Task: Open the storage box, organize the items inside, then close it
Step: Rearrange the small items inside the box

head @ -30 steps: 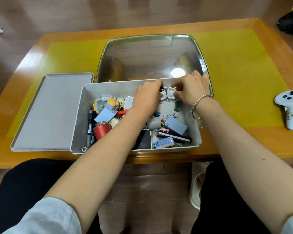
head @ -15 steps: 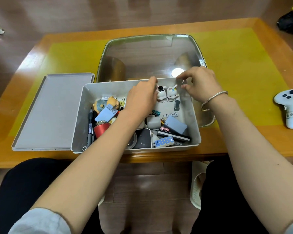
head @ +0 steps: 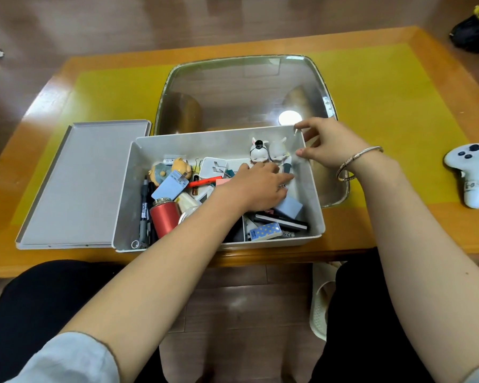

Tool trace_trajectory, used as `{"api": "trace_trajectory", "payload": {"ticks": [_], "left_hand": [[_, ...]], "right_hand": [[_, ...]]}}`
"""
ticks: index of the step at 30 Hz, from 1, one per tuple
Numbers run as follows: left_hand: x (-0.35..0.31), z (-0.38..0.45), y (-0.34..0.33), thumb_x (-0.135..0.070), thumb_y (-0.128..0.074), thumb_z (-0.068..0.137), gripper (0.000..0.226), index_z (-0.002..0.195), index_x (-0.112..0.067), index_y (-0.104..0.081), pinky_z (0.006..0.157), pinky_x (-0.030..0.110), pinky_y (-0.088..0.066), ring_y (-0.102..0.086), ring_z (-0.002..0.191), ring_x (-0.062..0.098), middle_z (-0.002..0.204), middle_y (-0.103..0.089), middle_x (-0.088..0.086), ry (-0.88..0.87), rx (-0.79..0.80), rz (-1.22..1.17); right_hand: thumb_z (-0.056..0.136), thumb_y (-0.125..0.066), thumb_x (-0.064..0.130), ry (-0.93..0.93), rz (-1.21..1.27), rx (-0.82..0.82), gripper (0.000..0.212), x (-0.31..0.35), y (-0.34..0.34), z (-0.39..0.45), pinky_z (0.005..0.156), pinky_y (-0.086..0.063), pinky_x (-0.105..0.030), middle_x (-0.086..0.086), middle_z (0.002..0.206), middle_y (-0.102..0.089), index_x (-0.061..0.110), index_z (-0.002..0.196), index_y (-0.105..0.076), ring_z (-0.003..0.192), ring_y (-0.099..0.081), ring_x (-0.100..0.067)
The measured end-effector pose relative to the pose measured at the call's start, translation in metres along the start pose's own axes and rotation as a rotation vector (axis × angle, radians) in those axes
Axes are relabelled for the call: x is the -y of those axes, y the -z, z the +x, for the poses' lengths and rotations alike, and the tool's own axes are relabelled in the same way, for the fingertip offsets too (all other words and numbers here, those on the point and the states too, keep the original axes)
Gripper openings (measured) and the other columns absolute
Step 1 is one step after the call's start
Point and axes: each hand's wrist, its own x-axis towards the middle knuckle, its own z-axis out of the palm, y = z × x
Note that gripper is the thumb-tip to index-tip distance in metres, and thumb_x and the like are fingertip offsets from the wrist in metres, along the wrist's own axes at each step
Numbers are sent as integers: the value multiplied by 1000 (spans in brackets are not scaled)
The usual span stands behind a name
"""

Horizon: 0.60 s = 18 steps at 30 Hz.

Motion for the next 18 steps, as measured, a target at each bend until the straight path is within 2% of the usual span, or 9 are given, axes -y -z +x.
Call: {"api": "trace_trajectory", "payload": {"ticks": [6, 12, 15, 18], "left_hand": [[-6, 6, -2, -41, -31, 98, 53, 149, -30, -25, 103, 49, -28, -28, 135, 29, 150, -28, 9, 8, 3, 14], [-1, -1, -2, -39, -32, 97, 46, 140, -22, -42, 99, 45, -34, -35, 129, 27, 140, -41, 9, -40, -5, -21], [7, -6, -2, -36, -35, 95, 46, 137, -23, -47, 98, 44, -33, -34, 130, 26, 144, -40, 6, -42, -13, -48], [12, -9, -1, -35, -38, 94, 41, 130, -22, -54, 98, 42, -32, -33, 130, 24, 146, -37, 3, -26, -41, -44]], "right_hand": [[80, -73, 21, 3, 11, -17, 50, 0, 1, 2, 82, -42, -26, -8, 107, -61, 17, 127, -54, 86, -53, -17], [81, -72, 20, 7, 0, -50, 42, 1, 1, 4, 80, -42, -25, -8, 110, -61, 14, 120, -59, 90, -58, -20], [79, -74, 23, 38, -58, -148, 40, 6, 2, 7, 86, -40, -28, -6, 113, -62, 16, 117, -62, 94, -55, -19], [79, -73, 28, 112, -85, -253, 29, 14, 0, 10, 94, -40, -35, -3, 106, -64, 22, 107, -68, 103, -53, -22]]}}
